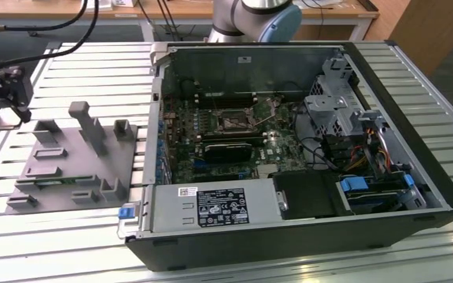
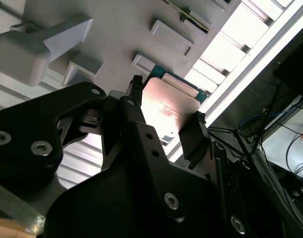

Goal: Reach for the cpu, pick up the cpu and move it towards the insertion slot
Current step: 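Pick up the cpu and move it towards the insertion slot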

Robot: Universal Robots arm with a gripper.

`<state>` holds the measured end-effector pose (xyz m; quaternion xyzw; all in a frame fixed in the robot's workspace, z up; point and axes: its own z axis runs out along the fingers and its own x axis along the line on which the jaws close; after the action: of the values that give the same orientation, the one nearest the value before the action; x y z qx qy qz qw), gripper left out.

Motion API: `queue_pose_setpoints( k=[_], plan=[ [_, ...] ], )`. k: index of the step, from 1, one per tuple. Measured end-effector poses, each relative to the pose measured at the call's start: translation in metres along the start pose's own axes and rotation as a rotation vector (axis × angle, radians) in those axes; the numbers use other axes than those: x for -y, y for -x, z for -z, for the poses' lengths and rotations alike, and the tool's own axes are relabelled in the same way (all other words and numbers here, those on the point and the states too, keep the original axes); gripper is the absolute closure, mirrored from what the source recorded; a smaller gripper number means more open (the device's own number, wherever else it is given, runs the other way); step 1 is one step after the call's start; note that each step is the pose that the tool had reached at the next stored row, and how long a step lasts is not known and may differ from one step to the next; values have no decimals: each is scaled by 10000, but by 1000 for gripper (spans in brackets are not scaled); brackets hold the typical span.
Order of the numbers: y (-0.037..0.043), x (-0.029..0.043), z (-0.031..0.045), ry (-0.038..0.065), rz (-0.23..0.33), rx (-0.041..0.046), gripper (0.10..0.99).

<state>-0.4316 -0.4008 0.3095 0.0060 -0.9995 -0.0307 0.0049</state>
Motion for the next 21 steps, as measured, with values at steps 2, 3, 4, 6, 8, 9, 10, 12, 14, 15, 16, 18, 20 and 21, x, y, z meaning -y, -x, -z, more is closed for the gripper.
queue_pose_setpoints(
  k=[2, 3, 4, 6, 8, 9, 10, 12, 14, 15, 16, 18, 20, 21],
  plan=[
    [-1, -7, 57, -1, 0, -1, 541],
    [-1, -10, 83, -1, 0, -2, 541],
    [-1, -12, 111, -1, 1, -1, 541],
    [-2, -18, 170, 0, 0, -1, 541],
    [-2, -25, 226, 0, 0, 0, 541],
    [-2, -28, 254, 0, 0, -1, 541],
    [-3, -30, 282, 0, 0, 0, 541],
    [-3, -35, 342, -1, 0, -2, 541],
    [-4, -40, 396, 0, 0, -1, 541],
    [-4, -42, 420, -1, 0, 0, 541],
    [-4, -45, 442, -1, -1, -1, 541],
    [-5, -49, 493, -1, 0, -1, 541],
    [-5, -54, 548, -1, 0, -1, 541],
    [-5, -57, 575, -1, 0, -1, 541]
  ],
)
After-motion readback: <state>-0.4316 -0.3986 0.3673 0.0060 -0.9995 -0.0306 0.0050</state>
